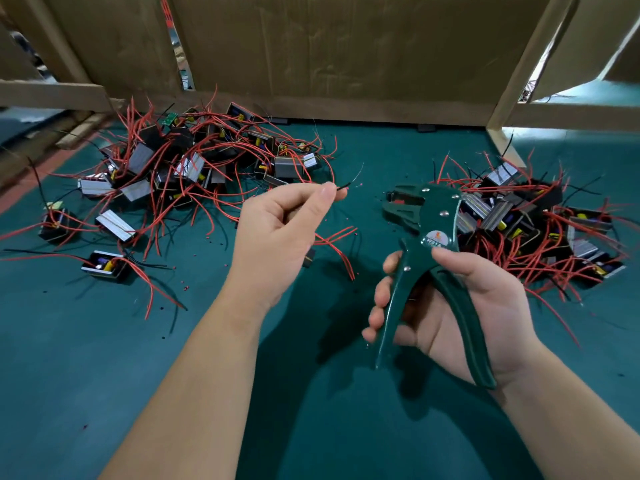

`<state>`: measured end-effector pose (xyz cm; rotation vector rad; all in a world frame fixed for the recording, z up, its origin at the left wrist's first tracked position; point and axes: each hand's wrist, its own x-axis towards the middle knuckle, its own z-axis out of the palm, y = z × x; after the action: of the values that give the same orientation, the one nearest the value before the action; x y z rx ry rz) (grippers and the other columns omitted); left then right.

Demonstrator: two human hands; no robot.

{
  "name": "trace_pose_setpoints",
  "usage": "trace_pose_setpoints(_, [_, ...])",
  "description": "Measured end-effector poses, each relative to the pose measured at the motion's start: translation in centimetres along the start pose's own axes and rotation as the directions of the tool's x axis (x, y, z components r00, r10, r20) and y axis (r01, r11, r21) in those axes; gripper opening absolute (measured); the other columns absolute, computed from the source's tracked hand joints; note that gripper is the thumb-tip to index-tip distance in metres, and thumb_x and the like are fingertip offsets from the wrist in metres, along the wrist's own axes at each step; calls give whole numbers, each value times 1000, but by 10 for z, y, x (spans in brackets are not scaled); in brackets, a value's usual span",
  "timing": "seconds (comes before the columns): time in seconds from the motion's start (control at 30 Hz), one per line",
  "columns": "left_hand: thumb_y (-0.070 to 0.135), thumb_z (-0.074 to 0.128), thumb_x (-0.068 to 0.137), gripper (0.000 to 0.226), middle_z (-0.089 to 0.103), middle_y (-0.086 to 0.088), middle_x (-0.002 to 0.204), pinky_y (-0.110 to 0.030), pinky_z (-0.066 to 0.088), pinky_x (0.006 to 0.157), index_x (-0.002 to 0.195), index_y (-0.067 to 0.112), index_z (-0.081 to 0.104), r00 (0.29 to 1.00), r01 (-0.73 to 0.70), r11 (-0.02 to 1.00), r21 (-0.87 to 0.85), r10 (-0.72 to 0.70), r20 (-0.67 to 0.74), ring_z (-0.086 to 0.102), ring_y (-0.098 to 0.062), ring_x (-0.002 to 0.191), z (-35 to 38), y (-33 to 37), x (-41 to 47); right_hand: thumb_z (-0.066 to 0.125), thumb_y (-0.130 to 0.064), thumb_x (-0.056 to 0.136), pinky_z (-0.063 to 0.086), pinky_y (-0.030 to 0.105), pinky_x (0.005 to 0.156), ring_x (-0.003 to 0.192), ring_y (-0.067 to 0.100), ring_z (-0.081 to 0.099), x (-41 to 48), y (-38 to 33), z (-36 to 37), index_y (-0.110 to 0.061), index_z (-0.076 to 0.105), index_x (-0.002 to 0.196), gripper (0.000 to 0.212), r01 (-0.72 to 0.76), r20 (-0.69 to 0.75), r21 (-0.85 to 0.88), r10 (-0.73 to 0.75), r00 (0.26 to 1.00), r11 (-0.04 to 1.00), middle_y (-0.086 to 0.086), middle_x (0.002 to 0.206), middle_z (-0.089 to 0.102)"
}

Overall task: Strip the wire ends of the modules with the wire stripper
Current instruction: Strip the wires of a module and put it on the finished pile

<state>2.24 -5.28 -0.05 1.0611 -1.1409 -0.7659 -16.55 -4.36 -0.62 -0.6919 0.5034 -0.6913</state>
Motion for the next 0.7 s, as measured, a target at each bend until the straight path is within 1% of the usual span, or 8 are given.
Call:
trace_pose_setpoints(0.03, [29,62,85,17,42,-13,63,-28,16,48,75,28,76,1000,0,1000,5,0,-1,19,-22,50,-1,0,0,70,-34,64,54,49,68,69,37,62,-1,1,0,-3,64,92,42,-27,49,-3,27,998,1000,24,80,60])
trace_pose_setpoints(0.1, [24,64,85,14,30,-5,48,-20,18,45,79,21,76,1000,-2,1000,7,2,14,19,-12,47,-1,-1,-1,76,-34,63,53,50,71,72,38,62,-1,4,0,-3,64,95,46,-69,129,-16,70,989,998,24,82,61])
trace_pose_setpoints(0.13, [20,64,86,11,31,7,45,-16,20,43,83,18,75,1000,-6,1000,13,6,27,21,-7,45,-1,-1,-2,76,-34,64,52,51,72,73,39,62,-1,5,0,-3,64,97,46,-79,164,-24,82,983,997,24,82,61])
trace_pose_setpoints(0.2, [12,64,88,8,39,16,44,-14,27,46,86,14,72,998,-33,997,70,30,46,29,0,45,-2,0,-3,73,-33,68,51,53,74,74,40,62,-2,6,0,-2,63,99,45,-86,222,-18,88,971,996,25,84,61])
trace_pose_setpoints(0.33, [19,66,88,13,45,11,67,-39,43,60,81,29,70,993,-99,966,239,81,84,42,-10,63,-3,0,-3,69,-33,74,50,54,77,77,40,61,-1,4,0,-1,60,103,45,-83,279,16,75,957,996,25,86,60])
trace_pose_setpoints(0.47, [21,65,89,10,42,-1,71,-8,34,67,86,29,69,976,-212,904,371,177,126,40,3,69,-4,-1,-4,67,-33,75,50,54,78,78,39,61,-2,2,-1,-2,59,104,43,-66,292,35,53,955,997,25,87,59])
trace_pose_setpoints(0.57, [20,65,88,10,38,8,78,-8,34,67,91,29,68,963,-271,863,427,247,110,42,1,71,-3,-2,-5,69,-33,74,51,53,76,77,40,62,-2,1,-1,-2,61,102,43,-64,290,14,58,955,998,25,86,61])
trace_pose_setpoints(0.7, [17,64,90,11,38,8,79,-8,34,70,93,26,69,946,-319,826,464,311,98,43,-5,72,-4,0,-5,74,-34,69,51,52,74,74,39,62,-3,3,-1,-5,63,97,42,-79,256,-64,93,962,995,24,82,61])
